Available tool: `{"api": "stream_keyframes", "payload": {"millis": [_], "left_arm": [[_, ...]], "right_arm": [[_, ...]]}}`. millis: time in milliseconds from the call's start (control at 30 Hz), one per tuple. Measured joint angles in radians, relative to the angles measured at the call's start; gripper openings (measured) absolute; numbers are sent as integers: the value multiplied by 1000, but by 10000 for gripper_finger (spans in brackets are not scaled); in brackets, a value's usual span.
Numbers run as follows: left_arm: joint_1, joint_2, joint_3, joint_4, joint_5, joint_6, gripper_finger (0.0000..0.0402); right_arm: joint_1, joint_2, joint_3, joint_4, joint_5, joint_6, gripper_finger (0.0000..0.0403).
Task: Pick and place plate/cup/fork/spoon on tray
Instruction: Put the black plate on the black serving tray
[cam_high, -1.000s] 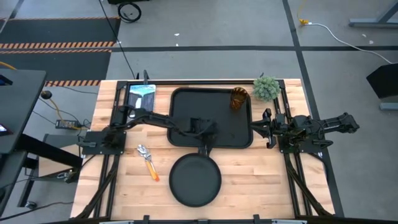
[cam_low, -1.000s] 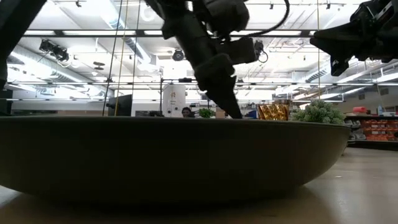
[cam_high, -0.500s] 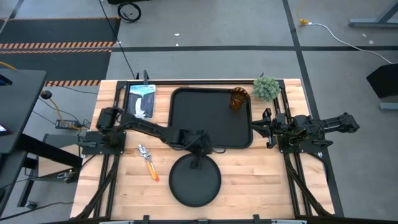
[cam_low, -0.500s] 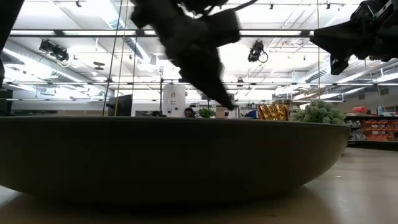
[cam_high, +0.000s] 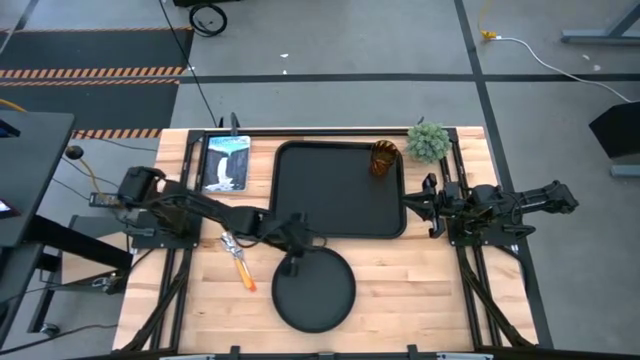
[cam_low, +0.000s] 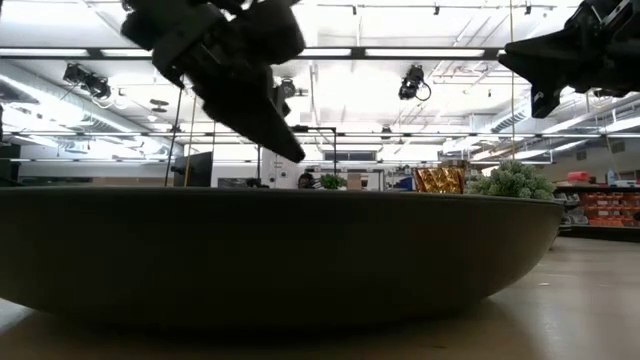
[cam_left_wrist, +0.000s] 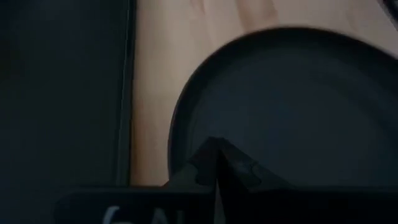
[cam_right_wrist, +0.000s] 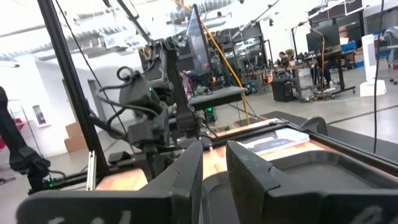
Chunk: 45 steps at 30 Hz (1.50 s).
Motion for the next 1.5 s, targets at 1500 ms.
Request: {"api": "stream_keyframes", "payload": {"millis": [1500], "left_arm": [[-275,-205,-233,-145,-186,-877,64]], "right_arm": [[0,14,0,39,1,0,78]]}}
